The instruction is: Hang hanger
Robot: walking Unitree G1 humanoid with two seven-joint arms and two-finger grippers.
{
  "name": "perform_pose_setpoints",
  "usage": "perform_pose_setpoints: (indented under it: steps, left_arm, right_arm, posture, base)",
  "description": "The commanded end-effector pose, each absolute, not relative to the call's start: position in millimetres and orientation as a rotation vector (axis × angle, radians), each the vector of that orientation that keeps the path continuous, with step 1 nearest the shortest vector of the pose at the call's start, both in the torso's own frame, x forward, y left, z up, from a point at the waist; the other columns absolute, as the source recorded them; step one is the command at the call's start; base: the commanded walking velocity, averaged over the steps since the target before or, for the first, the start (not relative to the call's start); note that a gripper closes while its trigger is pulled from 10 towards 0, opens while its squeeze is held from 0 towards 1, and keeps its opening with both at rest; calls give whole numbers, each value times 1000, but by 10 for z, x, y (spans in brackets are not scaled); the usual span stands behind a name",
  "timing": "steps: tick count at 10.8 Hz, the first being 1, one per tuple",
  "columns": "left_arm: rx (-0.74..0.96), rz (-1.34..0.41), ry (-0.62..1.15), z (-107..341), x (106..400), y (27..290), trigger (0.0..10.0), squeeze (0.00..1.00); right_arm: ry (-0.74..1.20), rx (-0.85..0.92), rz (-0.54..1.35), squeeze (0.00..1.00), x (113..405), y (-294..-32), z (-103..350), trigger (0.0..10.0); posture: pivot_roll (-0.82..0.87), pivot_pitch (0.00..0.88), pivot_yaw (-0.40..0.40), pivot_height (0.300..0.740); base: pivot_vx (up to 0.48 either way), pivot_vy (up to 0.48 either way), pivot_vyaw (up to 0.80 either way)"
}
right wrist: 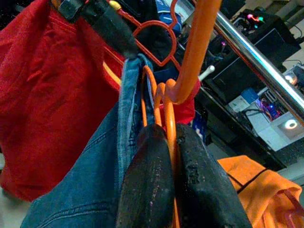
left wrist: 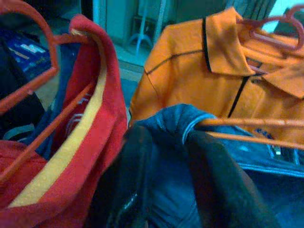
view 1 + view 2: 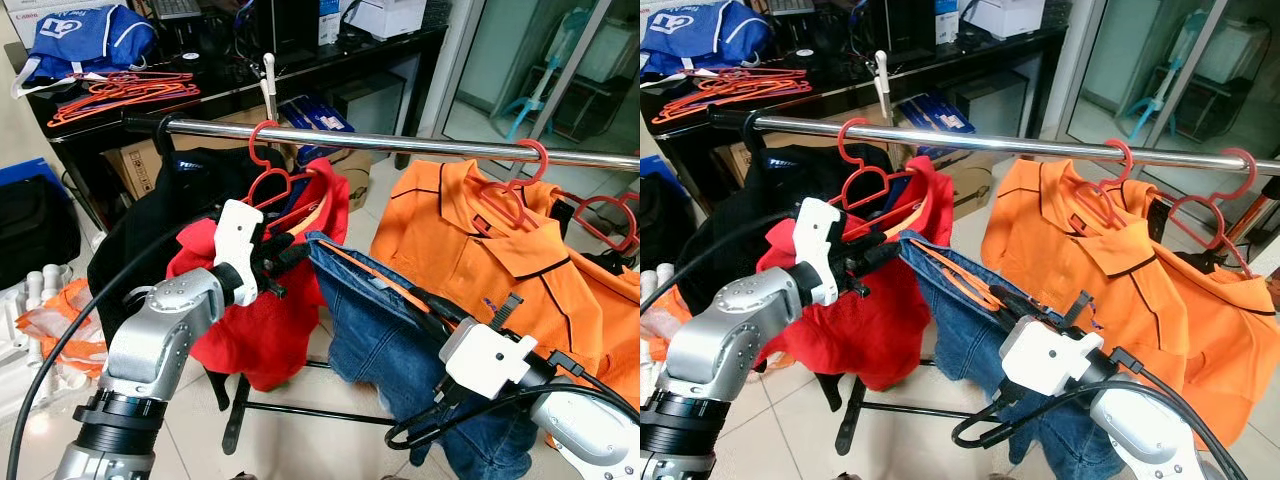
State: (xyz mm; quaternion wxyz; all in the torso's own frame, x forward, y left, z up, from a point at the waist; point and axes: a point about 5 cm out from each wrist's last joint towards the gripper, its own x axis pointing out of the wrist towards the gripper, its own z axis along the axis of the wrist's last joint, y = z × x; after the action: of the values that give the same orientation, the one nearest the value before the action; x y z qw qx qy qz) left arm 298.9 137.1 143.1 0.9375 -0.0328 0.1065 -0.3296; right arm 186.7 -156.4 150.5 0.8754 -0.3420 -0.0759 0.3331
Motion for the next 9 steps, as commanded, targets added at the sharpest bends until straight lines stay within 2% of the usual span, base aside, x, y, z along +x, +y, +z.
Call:
perform_pose_setpoints:
  steps: [1,5,6,7,8,9]
  left_arm:
    - [-67,-609,141,1589,3046,1499,0,0]
    - [-61,-509,60,1869,3169,1891,0,0]
    - [-58,-528,73,1833,3136,1861,0,0]
    - [-92,-640,90,1800,3048,1691,0,0]
    - [-151,-817,83,1763,2869,1410,4863,1000]
    - [-162,-881,87,1718,2785,1304,10000,1000]
  right_arm:
    - [-177,-716,672,0,1854,-1630,1539,0]
    - [-126,-647,608,0,1718,-1821,1410,0]
    - [-128,-662,618,0,1720,-1815,1408,0]
    - [-144,-668,620,0,1735,-1802,1423,0]
    - [-175,-685,595,0,1792,-1777,1474,0]
    - [-200,-693,581,0,1839,-1743,1524,0]
  posture:
    - [-88,0,19,740]
    - [-86,0,24,740]
    - [-86,0,26,740]
    - [-84,0,27,740]
    - [-84,0,29,740]
    - [-87,0,29,740]
  base:
    - [0,0,0]
    - [0,0,0]
    - [0,0,0]
    - [0,0,0]
    - [0,0,0]
    - [0,0,0]
